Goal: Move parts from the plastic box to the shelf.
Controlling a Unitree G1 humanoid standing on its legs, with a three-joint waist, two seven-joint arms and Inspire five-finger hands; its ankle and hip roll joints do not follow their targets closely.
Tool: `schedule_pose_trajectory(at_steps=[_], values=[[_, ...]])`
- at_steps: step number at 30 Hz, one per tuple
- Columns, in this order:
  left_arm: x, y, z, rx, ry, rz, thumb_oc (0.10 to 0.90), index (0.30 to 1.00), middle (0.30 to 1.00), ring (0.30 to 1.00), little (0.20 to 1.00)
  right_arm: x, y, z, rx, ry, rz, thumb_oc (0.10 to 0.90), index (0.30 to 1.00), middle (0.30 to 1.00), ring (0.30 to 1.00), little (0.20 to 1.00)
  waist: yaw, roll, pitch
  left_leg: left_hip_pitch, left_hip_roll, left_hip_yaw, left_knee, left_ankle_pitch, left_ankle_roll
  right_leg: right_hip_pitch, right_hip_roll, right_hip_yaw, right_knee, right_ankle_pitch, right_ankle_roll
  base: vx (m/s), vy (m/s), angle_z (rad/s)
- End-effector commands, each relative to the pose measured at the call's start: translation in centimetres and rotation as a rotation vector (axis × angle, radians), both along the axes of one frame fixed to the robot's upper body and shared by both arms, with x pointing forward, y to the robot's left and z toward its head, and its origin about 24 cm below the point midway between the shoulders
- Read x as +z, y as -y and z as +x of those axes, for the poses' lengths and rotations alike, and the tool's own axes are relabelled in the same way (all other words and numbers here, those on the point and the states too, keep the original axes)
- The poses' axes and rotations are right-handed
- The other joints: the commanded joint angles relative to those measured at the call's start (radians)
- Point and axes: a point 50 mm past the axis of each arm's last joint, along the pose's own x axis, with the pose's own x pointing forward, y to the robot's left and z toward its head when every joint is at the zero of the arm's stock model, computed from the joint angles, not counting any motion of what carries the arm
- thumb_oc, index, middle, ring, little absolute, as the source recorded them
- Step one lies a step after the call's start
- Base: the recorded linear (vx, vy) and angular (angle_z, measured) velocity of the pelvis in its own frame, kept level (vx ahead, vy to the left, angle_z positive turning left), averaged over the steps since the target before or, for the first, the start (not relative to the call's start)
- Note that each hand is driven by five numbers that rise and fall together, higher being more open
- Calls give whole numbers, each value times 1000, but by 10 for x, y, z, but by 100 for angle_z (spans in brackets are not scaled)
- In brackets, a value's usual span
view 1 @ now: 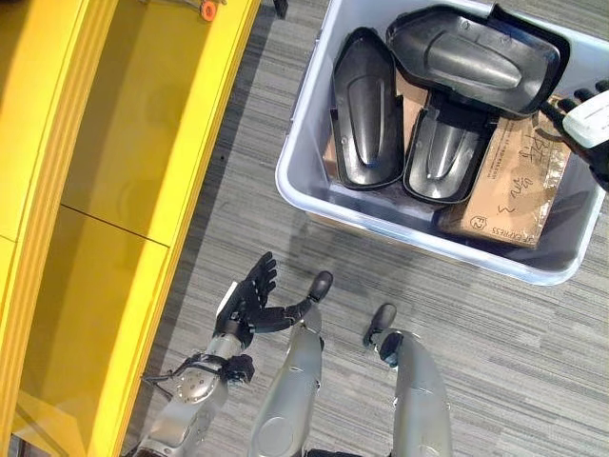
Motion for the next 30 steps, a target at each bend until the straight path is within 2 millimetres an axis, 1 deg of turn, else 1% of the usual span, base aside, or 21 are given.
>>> schedule_pose_trajectory(at_steps=[1,4,6,8,9,11,12,13,16,17,18,22,24,26,27,28,29,30], values=[[31,5,-2,-25,177,-31,900,1000,1000,1000,1000,55,25,-25,-109,195,-57,900,1000,1000,1000,1000,0,-5,-3,53,75,31,43,-100,43,83,-19,85,-31,-59,109,0,0,0],[32,4,-1,-26,178,-24,900,1000,1000,1000,1000,51,27,-25,-117,179,-54,900,1000,1000,1000,1000,1,-12,-3,59,73,28,49,-108,45,95,-21,82,-36,-58,111,0,0,0],[32,2,-1,-21,180,-14,900,1000,1000,1000,1000,41,25,-22,-114,128,-60,900,1000,1000,1000,1000,3,-23,-3,61,71,26,58,-115,46,101,-21,83,-35,-56,111,0,0,0],[33,2,0,-23,182,-5,900,1000,1000,1000,1000,29,19,-18,-92,60,-73,900,1000,1000,1000,1000,6,-30,-3,63,70,24,65,-120,46,109,-22,81,-37,-56,112,8,6,5],[34,1,1,-25,188,4,900,1000,1000,1000,1000,19,16,-16,-82,18,-53,900,1000,1000,1000,1000,8,-35,-3,61,67,19,74,-124,48,116,-24,78,-40,-54,113,7,-1,6],[35,2,1,-27,191,3,900,1000,1000,1000,1000,8,13,-14,-69,-26,-40,900,1000,1000,1000,1000,11,-38,-3,60,65,16,78,-128,49,122,-25,75,-42,-54,114,5,1,5],[35,1,1,-28,190,5,900,1000,1000,1000,1000,7,13,-14,-69,-27,-38,900,1000,1000,1000,1000,12,-39,-3,61,65,16,78,-128,49,123,-25,74,-42,-54,114,1,13,5],[35,2,1,-27,191,4,900,1000,1000,1000,1000,-4,7,-11,-41,-69,-16,900,1000,1000,1000,1000,16,-41,-3,60,63,12,81,-129,50,128,-27,71,-44,-52,114,-2,11,4],[36,0,2,-23,196,11,900,1000,1000,1000,1000,-17,-7,-6,10,-116,27,900,1000,1000,1000,1000,25,-44,-3,59,60,9,79,-129,52,135,-29,65,-57,-44,118,-5,10,1],[37,0,2,-25,202,14,900,1000,1000,1000,1000,-21,-20,-2,64,-130,60,900,1000,1000,1000,1000,30,-46,-3,57,58,8,80,-129,53,137,-28,62,-60,-42,118,0,0,0],[37,0,3,-25,202,15,900,1000,1000,1000,1000,-22,-19,-2,63,-130,61,900,1000,1000,1000,1000,31,-47,-3,57,58,8,80,-129,53,137,-28,62,-61,-42,118,-10,30,0],[39,1,4,-21,208,8,900,1000,1000,1000,1000,-36,-48,3,175,-196,120,900,1000,1000,1000,1000,39,-51,-3,57,51,5,86,-132,56,147,-33,57,-67,-36,120,-3,17,1],[40,2,5,-23,213,7,900,1000,1000,1000,1000,-39,-65,5,242,-214,165,900,1000,1000,1000,1000,44,-52,-3,57,48,3,86,-131,57,153,-37,55,-73,-32,122,-11,38,6],[41,1,5,-22,214,8,900,1000,1000,1000,1000,-42,-76,5,288,-231,212,900,1000,1000,1000,1000,47,-55,-3,55,44,1,86,-130,58,160,-39,52,-82,-28,124,-14,32,6],[42,1,6,-24,217,9,900,1000,1000,1000,1000,-45,-89,5,337,-257,263,900,1000,1000,1000,1000,50,-55,-3,55,42,-2,83,-128,57,165,-41,48,-87,-26,124,-15,24,5],[42,1,6,-26,217,10,900,1000,1000,1000,1000,-47,-95,4,362,-272,288,900,1000,1000,1000,1000,53,-56,-3,54,40,-4,81,-125,57,166,-42,46,-89,-24,124,-11,18,3],[42,1,6,-26,217,10,900,1000,1000,1000,1000,-47,-95,4,361,-272,289,900,1000,1000,1000,1000,53,-56,-3,54,40,-5,81,-125,57,166,-42,45,-89,-23,124,-5,3,9],[41,1,6,-26,214,9,900,1000,1000,1000,1000,-46,-101,4,388,-282,296,900,1000,1000,1000,1000,55,-57,-3,54,39,-6,79,-123,55,169,-43,43,-92,-23,123,-4,7,10]])
